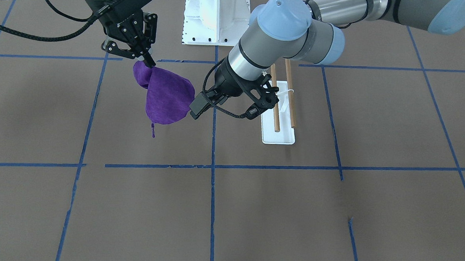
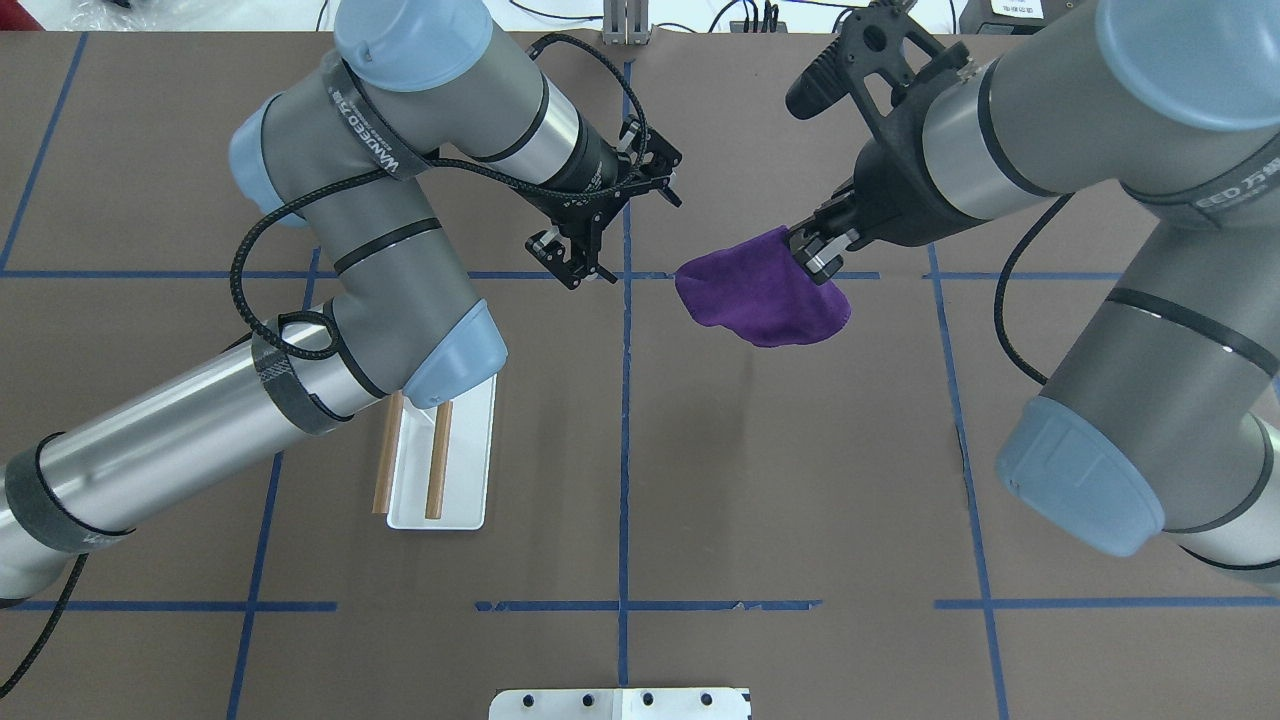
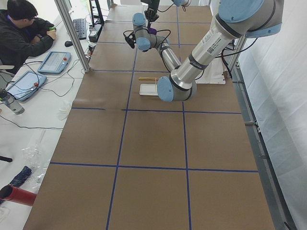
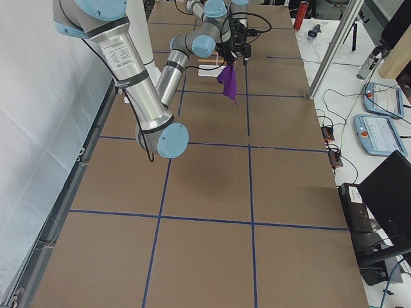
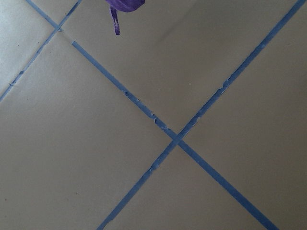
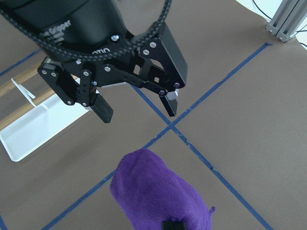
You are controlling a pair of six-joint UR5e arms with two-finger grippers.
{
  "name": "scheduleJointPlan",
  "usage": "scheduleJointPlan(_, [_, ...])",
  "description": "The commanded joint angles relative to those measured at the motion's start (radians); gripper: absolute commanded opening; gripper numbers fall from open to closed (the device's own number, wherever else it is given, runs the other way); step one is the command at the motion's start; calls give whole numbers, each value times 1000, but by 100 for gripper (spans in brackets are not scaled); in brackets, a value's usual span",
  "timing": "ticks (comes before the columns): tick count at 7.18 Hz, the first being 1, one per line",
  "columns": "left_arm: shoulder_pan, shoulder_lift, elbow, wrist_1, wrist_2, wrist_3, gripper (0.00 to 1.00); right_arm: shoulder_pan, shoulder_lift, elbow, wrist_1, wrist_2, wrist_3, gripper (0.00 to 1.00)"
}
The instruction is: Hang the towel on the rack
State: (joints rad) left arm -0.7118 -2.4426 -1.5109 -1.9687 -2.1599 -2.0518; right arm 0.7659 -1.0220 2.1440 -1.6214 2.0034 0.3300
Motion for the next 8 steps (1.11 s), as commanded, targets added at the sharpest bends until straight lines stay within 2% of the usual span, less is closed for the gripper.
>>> scheduleJointPlan(1, [15, -4, -2, -7, 0, -24, 100, -13, 11, 1, 0, -14, 4, 0])
scheduleJointPlan(4, [40, -4, -8, -10, 0, -28, 98, -13, 28, 1, 0, -14, 6, 0])
scheduleJointPlan(5, [46, -3, -9, -12, 0, -43, 85, -11, 34, 1, 0, -14, 9, 0])
scheduleJointPlan(6, [46, -3, -14, -12, 0, -45, 57, -11, 36, 1, 8, -14, 35, 0])
scheduleJointPlan(7, [46, 5, -28, -12, 0, -39, 37, -10, 34, 4, 8, -14, 35, 0])
scheduleJointPlan(8, [46, 8, -28, -12, 0, -33, 37, -10, 33, 11, 8, -12, 35, 0])
